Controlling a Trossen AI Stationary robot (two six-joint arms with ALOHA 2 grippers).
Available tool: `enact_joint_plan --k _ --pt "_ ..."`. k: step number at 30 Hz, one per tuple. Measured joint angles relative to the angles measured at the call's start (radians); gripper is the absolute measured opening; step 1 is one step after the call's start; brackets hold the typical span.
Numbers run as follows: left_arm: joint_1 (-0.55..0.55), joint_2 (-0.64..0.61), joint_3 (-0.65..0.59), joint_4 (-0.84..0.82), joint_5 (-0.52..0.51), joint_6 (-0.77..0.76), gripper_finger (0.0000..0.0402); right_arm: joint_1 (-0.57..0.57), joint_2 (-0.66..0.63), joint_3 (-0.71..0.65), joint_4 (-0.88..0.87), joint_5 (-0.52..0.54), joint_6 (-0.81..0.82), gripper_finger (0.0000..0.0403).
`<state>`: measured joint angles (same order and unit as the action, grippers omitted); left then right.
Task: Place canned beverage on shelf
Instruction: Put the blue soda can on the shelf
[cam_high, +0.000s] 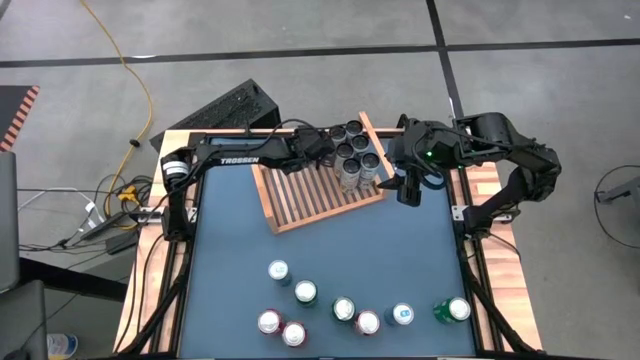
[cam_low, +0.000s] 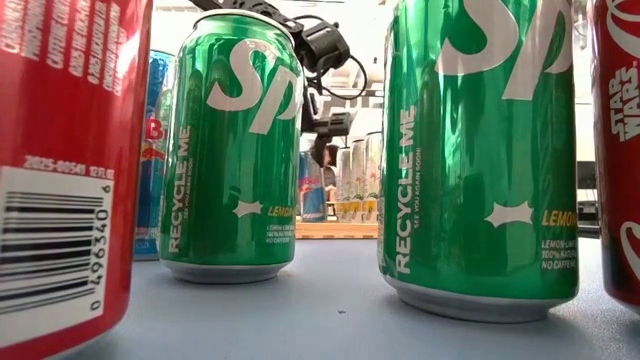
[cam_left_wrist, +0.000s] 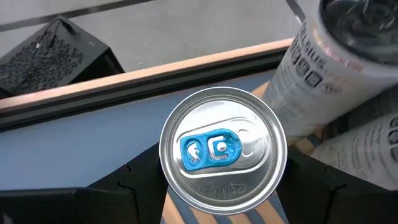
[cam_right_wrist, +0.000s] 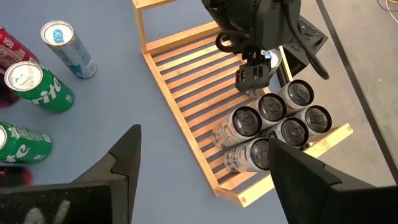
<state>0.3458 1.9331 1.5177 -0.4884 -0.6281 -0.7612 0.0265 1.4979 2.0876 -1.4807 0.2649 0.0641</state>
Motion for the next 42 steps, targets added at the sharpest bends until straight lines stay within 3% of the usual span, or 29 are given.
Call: enact_joint_plan --k 6,22,34,42 --pt "-0.005 0.000 0.000 -0.006 -0.007 0.041 0.0233 0.000 0.000 0.000 0.000 0.000 0.007 0.0260" --pt "-0.008 0.000 0.000 0.072 0.029 0.117 0.0296 0.000 0.000 0.000 0.000 -0.001 0.008 0.0260" --pt "-0.009 -0.006 0.000 0.080 0.093 0.186 0.0298 0.000 0.000 0.000 0.000 -0.001 0.015 0.0260" --pt "-0.010 -0.023 0.000 0.070 0.081 0.246 0.0298 0.000 0.000 0.000 0.001 -0.001 0.017 0.0260"
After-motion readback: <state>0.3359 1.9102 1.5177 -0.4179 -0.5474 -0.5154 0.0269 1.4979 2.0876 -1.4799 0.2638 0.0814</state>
